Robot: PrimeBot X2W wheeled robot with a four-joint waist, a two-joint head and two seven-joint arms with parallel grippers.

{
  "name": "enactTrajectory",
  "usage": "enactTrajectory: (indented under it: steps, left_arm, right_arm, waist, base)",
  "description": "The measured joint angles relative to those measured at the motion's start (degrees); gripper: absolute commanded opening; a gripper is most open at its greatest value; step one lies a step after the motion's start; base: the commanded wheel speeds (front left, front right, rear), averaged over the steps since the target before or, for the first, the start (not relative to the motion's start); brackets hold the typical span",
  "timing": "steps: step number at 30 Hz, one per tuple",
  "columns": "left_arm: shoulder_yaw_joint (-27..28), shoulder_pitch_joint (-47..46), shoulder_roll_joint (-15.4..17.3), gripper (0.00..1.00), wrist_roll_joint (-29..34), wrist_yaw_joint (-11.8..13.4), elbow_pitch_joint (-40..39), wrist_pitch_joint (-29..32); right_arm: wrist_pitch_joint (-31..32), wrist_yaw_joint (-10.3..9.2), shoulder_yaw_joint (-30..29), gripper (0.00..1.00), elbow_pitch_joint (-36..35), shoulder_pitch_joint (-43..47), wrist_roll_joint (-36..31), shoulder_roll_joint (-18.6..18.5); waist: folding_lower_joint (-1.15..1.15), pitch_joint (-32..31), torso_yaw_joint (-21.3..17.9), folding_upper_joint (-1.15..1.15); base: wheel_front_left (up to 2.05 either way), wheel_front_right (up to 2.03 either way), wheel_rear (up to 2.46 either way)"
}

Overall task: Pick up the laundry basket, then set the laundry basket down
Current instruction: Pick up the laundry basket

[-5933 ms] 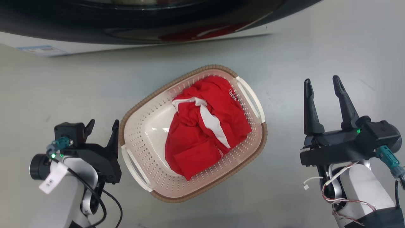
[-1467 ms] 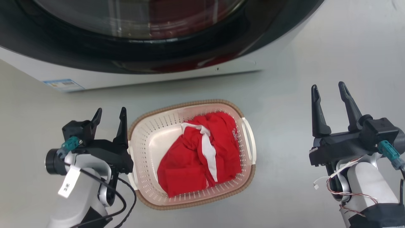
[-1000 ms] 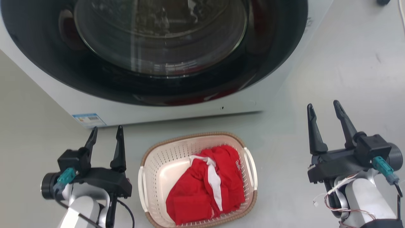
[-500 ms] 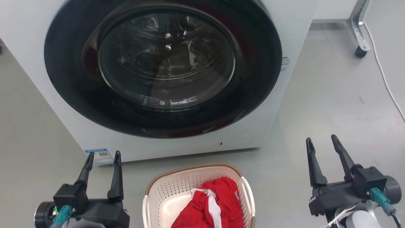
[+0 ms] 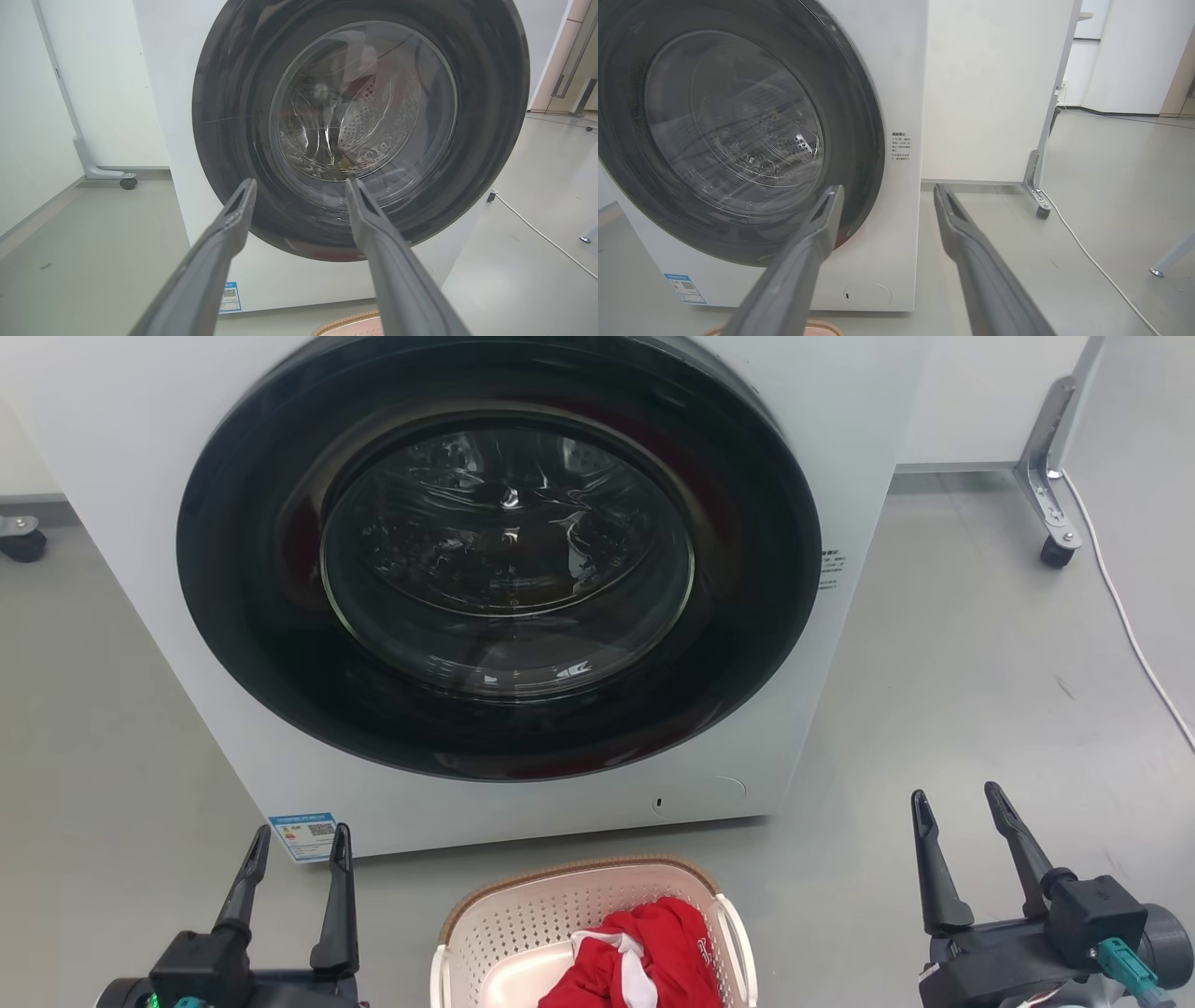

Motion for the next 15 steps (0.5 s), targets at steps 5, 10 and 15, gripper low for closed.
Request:
enactTrajectory:
  steps: [5,10,15]
  left_arm:
    - [0.53,1.38,0.0,1.0,0.24,0.01,-1.09,0.0]
    - [0.94,1.67,-0.01,1.0,0.38,0.21,-1.93,0.02]
    - [1.21,2.49,-0.04,1.0,0.7,0.44,-2.6,0.12]
  right_arm:
    - [0.0,-0.42,0.02,1.0,-0.91,0.68,0.0,-0.02]
    - [0.01,-0.43,0.05,1.0,-1.59,0.94,0.0,-0.07]
    - [0.09,-0.43,0.08,1.0,-2.07,0.97,0.0,-0.1]
  waist:
    - [0.01,-0.42,0.26,0.01]
    - [0.01,-0.67,0.43,0.01]
    - [0.01,-0.71,0.47,0.0]
  base:
    - [0.0,0.0,0.0]
    - [0.0,0.0,0.0]
    - [0.0,0.0,0.0]
